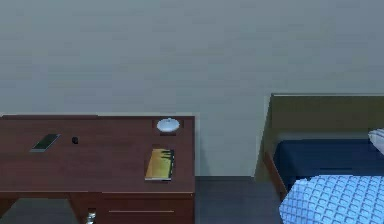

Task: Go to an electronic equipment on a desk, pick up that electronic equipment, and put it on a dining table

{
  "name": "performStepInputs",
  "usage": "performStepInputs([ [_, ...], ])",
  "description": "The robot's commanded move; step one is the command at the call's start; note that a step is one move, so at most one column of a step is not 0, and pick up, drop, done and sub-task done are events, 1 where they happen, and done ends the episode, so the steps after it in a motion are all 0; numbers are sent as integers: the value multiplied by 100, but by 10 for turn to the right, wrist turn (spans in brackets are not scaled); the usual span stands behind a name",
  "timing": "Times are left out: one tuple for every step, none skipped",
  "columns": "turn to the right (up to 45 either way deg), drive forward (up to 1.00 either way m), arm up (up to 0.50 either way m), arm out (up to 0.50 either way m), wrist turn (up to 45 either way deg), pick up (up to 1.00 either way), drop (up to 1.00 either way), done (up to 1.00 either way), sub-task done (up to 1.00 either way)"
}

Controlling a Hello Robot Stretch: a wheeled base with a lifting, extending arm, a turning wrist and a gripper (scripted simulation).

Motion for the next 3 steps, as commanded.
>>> performStepInputs([
  [-120, 0, 0, 0, 0, 0, 0, 0, 0],
  [-30, 0, 0, 0, 0, 0, 0, 0, 0],
  [0, 35, 0, 0, 0, 0, 0, 0, 0],
])
